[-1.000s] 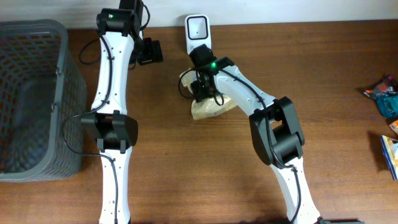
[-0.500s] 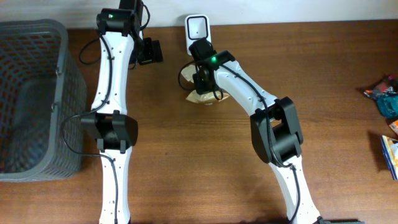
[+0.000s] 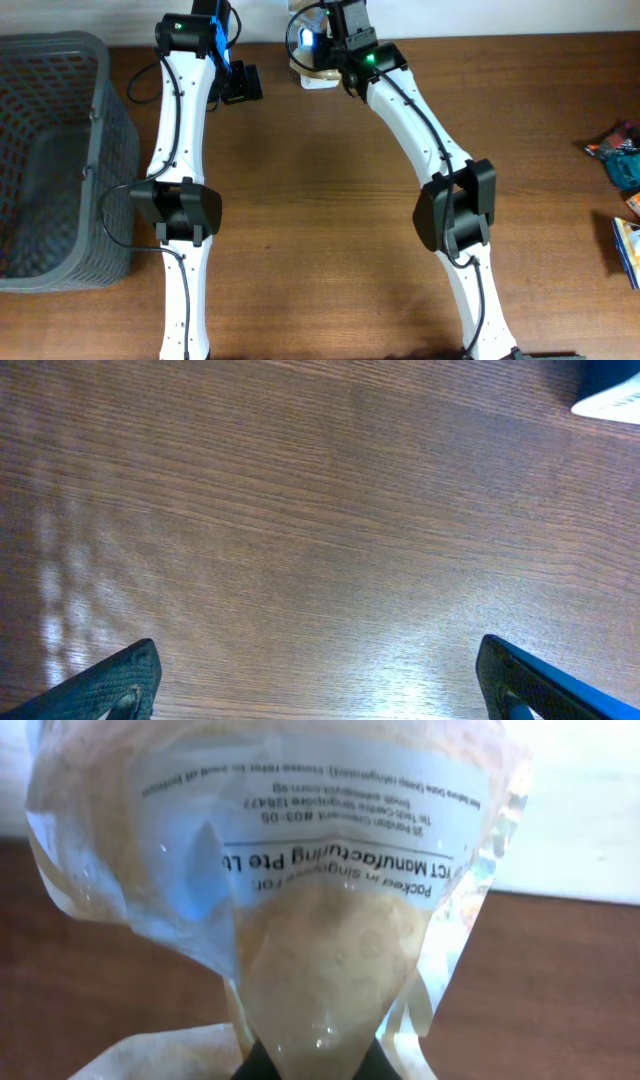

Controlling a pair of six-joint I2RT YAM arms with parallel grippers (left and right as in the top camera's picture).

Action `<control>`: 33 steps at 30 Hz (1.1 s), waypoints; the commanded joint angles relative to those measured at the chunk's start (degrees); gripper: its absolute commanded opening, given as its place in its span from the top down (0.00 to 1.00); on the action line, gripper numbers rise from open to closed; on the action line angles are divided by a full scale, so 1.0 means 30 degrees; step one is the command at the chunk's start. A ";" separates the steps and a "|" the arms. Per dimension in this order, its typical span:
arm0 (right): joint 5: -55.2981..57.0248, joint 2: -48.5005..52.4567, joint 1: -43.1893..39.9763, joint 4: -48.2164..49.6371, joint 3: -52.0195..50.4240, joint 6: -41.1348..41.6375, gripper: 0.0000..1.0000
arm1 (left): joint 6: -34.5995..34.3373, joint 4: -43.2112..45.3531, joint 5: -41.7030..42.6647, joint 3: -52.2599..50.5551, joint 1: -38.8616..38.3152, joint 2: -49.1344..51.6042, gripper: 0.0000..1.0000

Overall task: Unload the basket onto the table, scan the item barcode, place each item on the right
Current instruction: 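Carry the clear bag to the right table edge and release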

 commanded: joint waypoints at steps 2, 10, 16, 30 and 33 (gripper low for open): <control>0.0109 0.1515 0.0138 0.1362 0.0291 0.0211 0.96 | 0.0000 -0.0029 -0.0197 0.0066 0.0044 -0.0058 0.01; 0.2339 0.0896 0.0095 0.0015 0.0328 0.0204 0.96 | 0.0000 -0.0029 -0.0189 0.0066 0.0044 -0.0066 0.01; 0.3249 -0.2973 -0.2550 -0.4007 0.0335 0.1916 0.96 | 0.0000 -0.0029 -0.0197 0.0066 0.0044 -0.0066 0.01; 0.3249 -0.3694 -1.8812 -1.6181 -0.1166 1.0644 0.96 | 0.0000 -0.0029 -0.0197 0.0066 0.0044 -0.0066 0.01; 0.3330 -0.3694 -2.0757 -1.5183 -0.3315 1.0630 0.96 | 0.0000 -0.0029 -0.0197 0.0066 0.0044 -0.0066 0.01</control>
